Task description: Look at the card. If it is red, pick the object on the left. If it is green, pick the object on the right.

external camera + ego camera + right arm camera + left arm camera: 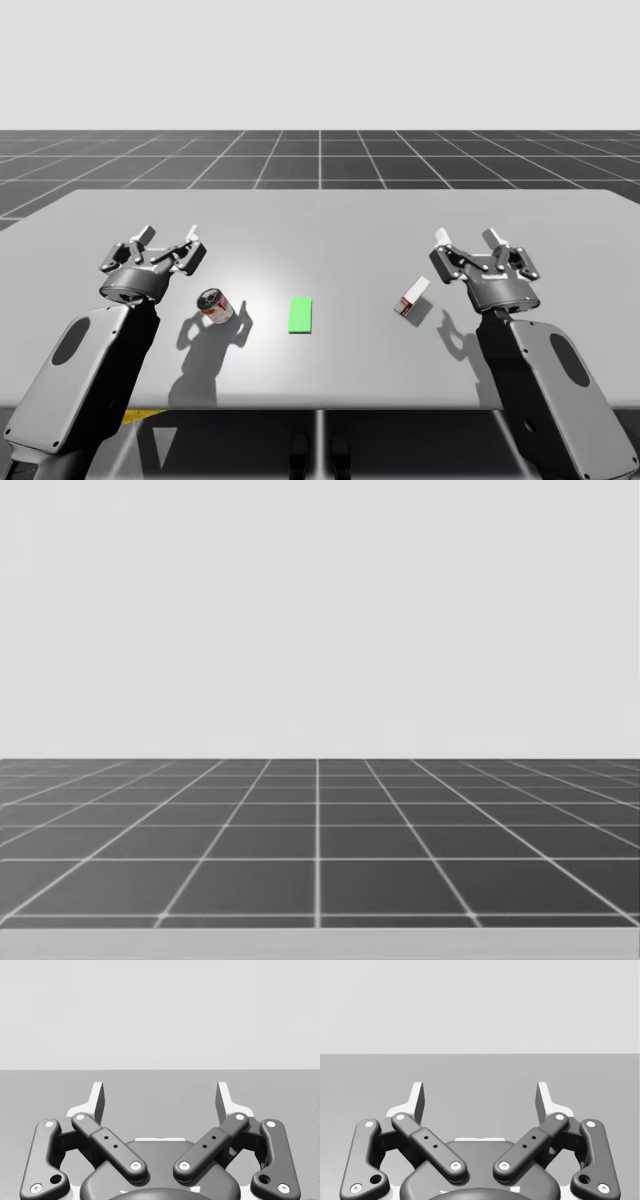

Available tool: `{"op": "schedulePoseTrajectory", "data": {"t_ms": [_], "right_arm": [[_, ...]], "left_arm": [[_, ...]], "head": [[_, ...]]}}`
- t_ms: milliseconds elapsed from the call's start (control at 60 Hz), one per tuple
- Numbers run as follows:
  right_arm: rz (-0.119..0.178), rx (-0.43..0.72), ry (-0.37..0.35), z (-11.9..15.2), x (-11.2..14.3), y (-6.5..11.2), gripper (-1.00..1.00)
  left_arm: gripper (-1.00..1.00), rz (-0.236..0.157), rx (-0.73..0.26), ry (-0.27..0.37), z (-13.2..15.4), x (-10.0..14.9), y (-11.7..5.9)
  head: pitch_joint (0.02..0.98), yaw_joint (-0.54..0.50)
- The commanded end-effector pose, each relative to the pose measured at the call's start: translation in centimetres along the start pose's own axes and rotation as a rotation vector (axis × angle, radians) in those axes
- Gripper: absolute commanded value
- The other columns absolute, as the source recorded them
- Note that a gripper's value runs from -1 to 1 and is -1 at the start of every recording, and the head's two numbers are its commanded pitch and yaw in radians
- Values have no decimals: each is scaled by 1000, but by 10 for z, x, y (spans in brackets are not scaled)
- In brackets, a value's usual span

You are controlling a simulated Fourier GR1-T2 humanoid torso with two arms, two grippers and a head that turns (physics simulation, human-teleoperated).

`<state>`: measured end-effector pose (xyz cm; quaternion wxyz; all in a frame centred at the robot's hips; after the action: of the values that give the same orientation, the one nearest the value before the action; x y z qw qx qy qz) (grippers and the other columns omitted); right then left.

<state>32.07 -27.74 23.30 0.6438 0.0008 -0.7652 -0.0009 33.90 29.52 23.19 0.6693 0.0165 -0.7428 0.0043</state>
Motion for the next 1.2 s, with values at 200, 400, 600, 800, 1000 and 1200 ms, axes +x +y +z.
{"op": "schedulePoseTrajectory", "data": {"t_ms": [200,400,600,800,1000,1200], "right_arm": [[-30,6,19,0,2,0,-1000],[-32,-49,40,-2,4,-1,-1000],[-32,-11,37,-2,5,-3,-1000],[-28,-1,29,-2,8,-3,-1000],[-21,0,25,-2,9,-3,-1000],[-23,1,26,-1,10,-2,-1000]], "left_arm": [[-1000,-4,2,-3,-1,0,1],[-1000,-3,2,-6,-1,1,2],[-1000,-9,1,-15,-1,2,3],[-1000,-17,0,-21,-2,4,4],[-1000,-20,3,-25,-2,5,4],[-1000,-24,-2,-28,-2,6,3]], "head": [[128,-2],[291,13],[477,16],[628,14],[778,22],[881,49]]}}
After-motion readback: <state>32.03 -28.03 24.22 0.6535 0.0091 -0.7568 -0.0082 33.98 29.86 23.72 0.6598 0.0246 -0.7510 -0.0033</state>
